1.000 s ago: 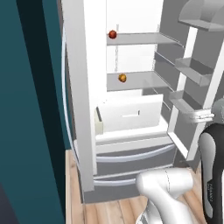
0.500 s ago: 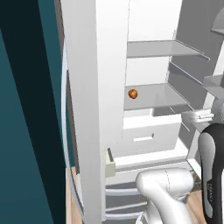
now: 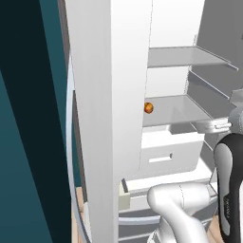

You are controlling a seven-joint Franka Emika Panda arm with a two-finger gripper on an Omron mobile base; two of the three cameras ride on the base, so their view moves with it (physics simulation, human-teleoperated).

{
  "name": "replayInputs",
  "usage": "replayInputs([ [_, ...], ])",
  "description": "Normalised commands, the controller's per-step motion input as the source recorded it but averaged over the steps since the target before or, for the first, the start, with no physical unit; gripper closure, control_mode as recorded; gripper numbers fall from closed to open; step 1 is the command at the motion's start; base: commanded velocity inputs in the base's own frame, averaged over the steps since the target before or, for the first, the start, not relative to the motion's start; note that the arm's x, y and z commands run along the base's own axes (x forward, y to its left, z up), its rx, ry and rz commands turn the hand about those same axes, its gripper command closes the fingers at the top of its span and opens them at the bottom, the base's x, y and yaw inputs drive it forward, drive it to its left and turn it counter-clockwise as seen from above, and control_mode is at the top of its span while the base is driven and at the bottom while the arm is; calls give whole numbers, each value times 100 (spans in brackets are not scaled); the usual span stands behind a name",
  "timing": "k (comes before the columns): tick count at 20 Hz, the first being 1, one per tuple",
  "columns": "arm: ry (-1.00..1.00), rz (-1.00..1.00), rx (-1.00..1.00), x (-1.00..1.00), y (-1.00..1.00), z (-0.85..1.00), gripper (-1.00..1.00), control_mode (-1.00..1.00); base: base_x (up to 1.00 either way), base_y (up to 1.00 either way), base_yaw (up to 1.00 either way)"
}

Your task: Retrieve the apple and peach from the fridge and place them into the bowl on the dining table.

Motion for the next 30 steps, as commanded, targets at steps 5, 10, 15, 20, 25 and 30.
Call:
replayInputs([
  [5,0,0,0,0,0,0,-100,100,86,1,0],
  [10,7,0,0,49,3,0,-100,-100,14,0,0],
  [15,7,0,0,52,5,0,-100,-100,0,0,0],
  [20,0,0,0,34,3,0,-100,-100,0,0,0],
  [25,0,0,0,36,11,10,-100,-100,0,0,0],
  [30,0,0,2,35,15,31,-100,-100,0,0,0],
])
